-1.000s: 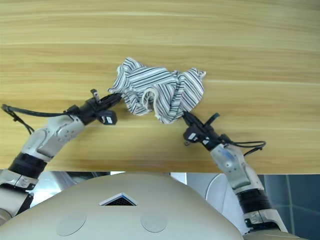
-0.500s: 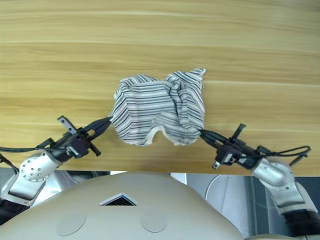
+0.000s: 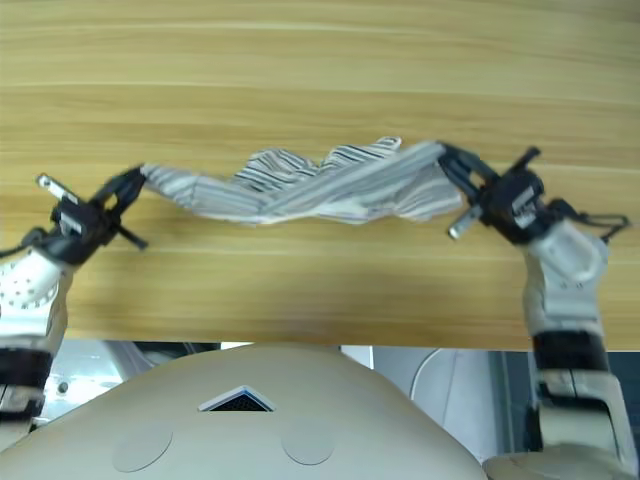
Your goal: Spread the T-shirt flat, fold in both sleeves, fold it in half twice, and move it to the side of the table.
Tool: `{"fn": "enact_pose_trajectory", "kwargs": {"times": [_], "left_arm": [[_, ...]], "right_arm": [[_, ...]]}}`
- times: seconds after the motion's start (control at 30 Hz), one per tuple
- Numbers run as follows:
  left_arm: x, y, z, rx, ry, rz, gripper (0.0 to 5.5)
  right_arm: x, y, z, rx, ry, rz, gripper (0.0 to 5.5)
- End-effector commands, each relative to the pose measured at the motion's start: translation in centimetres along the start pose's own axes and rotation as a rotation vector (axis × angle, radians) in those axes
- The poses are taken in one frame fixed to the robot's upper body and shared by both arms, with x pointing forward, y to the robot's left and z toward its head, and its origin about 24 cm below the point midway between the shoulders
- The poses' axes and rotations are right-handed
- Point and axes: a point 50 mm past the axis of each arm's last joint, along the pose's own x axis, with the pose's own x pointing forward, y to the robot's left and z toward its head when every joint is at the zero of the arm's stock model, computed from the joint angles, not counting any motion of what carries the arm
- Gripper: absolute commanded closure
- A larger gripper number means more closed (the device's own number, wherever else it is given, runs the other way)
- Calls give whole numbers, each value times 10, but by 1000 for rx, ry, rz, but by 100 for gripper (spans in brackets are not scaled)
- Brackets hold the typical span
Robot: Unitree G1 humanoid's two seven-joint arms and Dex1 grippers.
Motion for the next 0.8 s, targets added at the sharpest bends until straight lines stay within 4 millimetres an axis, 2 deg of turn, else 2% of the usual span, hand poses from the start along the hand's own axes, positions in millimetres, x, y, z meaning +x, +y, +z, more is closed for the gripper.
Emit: {"fn": "enact_pose_trajectory", "kwargs": {"times": [0.03, 0.07, 0.1, 0.13, 0.17, 0.2, 0.23, 0.3, 0.33, 0.4, 0.43, 0.47, 0.53, 0.6, 0.67, 0.73, 0.8], "left_arm": [[190, 144, 112, -132, -270, 607, 548], [199, 182, 180, -183, -424, 843, 548], [192, 204, 234, -238, -595, 991, 548], [175, 217, 278, -296, -807, 1069, 548], [158, 220, 300, -294, -993, 1047, 548], [148, 219, 307, -281, -1113, 995, 548], [144, 212, 299, -241, -1178, 906, 548], [144, 197, 262, -159, -1137, 764, 548], [146, 188, 232, -123, -1043, 720, 548], [147, 153, 140, -82, -707, 580, 548], [138, 126, 94, -74, -550, 465, 548], [125, 102, 62, -70, -440, 372, 548], [82, 47, 15, -52, -259, 166, 548], [32, -4, -9, -43, -109, -41, 548], [-22, -56, -22, -81, 48, -237, 548], [-56, -84, -23, -110, 143, -312, 548], [-73, -95, -18, -130, 181, -326, 548]], "right_arm": [[159, -147, 88, -154, 52, -849, 550], [155, -180, 153, -242, -128, -1134, 550], [144, -197, 206, -282, -320, -1327, 550], [128, -203, 253, -305, -547, -1453, 550], [114, -201, 281, -350, -730, -1505, 550], [107, -198, 293, -363, -842, -1503, 550], [102, -193, 291, -375, -912, -1455, 550], [110, -186, 265, -350, -886, -1262, 550], [121, -178, 240, -362, -797, -1134, 550], [134, -146, 151, -324, -502, -807, 550], [125, -123, 107, -289, -394, -653, 550], [112, -103, 76, -240, -328, -537, 550], [68, -51, 30, -147, -225, -282, 550], [18, 0, 13, -99, -139, -22, 550], [-27, 48, 12, -32, -51, 199, 550], [-47, 67, 11, -2, 25, 281, 550], [-56, 72, 5, -11, 103, 308, 550]]}}
